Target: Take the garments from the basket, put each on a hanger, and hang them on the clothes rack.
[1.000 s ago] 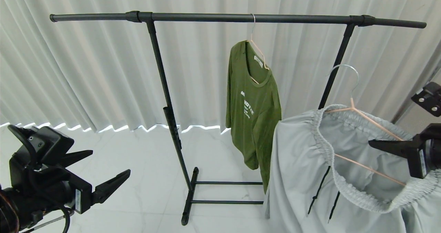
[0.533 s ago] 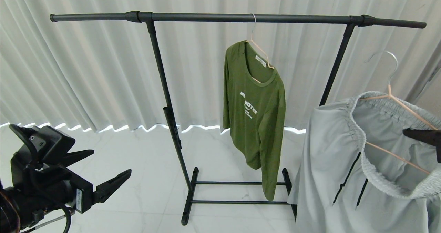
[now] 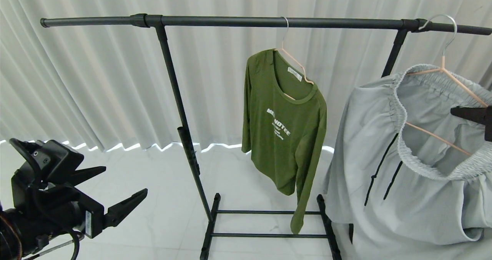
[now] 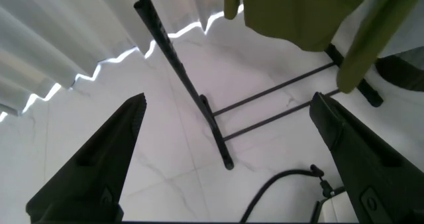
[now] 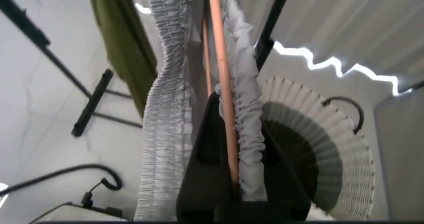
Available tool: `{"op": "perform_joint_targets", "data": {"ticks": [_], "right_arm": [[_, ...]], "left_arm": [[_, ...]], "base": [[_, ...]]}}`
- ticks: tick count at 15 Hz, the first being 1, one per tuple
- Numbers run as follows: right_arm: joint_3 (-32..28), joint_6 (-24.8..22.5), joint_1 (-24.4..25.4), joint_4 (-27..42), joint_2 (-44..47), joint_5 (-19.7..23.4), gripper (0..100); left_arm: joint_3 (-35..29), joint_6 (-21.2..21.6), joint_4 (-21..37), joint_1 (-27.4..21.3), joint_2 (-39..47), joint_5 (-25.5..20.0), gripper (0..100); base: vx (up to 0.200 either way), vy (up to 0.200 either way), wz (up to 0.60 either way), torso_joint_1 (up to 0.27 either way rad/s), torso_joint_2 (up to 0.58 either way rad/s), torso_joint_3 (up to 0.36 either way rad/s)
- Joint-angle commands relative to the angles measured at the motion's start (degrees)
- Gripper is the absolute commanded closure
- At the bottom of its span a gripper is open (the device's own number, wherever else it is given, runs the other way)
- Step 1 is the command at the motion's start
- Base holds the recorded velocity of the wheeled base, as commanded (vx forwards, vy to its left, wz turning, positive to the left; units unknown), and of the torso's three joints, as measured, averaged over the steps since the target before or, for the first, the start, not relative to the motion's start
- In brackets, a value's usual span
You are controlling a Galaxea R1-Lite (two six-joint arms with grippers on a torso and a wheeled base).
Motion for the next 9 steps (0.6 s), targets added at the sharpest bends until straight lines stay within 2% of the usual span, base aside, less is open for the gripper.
{"op": "perform_joint_targets", "data": {"ticks": [1, 8, 9], "right_arm": [[-0.6, 0.0, 0.1, -0.6, 0.5, 0.1, 100], [-2.0, 0.1, 0.2, -2.9, 2.4, 0.0, 100], [-2.5, 0.1, 0.1, -2.9, 2.8, 0.0, 100]], "left_arm": [[0.0, 0.0, 0.0, -0.2, 0.0, 0.0, 0], [-0.4, 0.0, -0.1, -0.2, 0.0, 0.0, 0], [-0.4, 0.0, -0.1, -0.2, 0.0, -0.1, 0]], "base": [[0.200, 0.000, 0.00, 0.002, 0.00, 0.002], [0.200, 0.000, 0.00, 0.004, 0.00, -0.003], [0.000, 0.000, 0.00, 0.000, 0.00, 0.000]]}}
